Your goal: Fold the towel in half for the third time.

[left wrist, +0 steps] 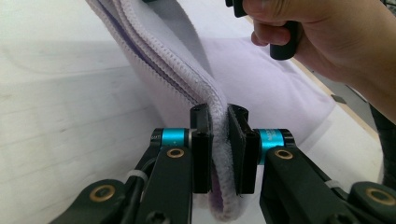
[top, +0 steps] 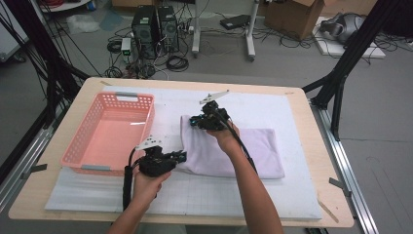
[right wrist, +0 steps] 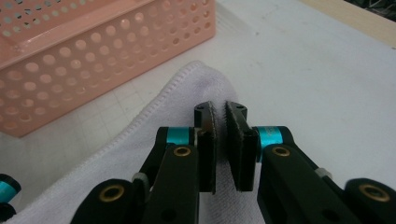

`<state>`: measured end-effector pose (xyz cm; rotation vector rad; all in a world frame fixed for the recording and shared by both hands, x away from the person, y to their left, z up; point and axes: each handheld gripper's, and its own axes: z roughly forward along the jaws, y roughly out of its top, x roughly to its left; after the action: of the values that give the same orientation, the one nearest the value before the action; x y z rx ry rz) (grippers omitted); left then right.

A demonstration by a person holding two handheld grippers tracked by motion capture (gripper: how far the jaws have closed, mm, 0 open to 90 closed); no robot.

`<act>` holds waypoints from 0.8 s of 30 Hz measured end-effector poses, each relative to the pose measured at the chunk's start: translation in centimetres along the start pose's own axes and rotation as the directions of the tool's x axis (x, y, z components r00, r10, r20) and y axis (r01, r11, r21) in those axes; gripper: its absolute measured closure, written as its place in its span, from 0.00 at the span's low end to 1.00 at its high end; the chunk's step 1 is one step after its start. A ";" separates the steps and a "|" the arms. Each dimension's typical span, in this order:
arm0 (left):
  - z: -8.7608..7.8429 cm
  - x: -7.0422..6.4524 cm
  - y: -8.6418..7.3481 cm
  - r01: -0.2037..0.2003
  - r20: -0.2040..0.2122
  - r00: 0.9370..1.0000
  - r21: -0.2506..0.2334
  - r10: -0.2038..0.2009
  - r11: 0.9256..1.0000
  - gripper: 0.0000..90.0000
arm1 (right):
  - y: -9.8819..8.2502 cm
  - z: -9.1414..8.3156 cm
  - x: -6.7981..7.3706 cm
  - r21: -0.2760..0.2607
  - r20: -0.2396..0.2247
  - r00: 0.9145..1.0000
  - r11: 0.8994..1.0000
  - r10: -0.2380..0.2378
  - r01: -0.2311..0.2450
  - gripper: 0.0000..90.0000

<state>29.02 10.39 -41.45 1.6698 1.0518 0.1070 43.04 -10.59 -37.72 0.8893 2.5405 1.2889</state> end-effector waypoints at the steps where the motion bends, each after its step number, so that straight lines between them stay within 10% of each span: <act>1: 0.3 -0.2 0.1 0.001 0.010 1.000 -0.001 -0.001 1.000 0.89 | -0.1 -0.4 -0.1 -0.006 0.004 1.000 1.000 0.007 -0.007 0.92; 24: 11.1 -7.0 2.9 -0.112 0.092 0.991 0.146 0.099 0.983 0.89 | -7.1 -9.3 -6.2 -0.065 0.148 0.982 0.992 0.120 -0.111 0.92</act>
<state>32.61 -2.52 -40.43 1.8512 0.9264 0.0264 41.37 -23.69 -38.25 1.0932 2.3566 1.2650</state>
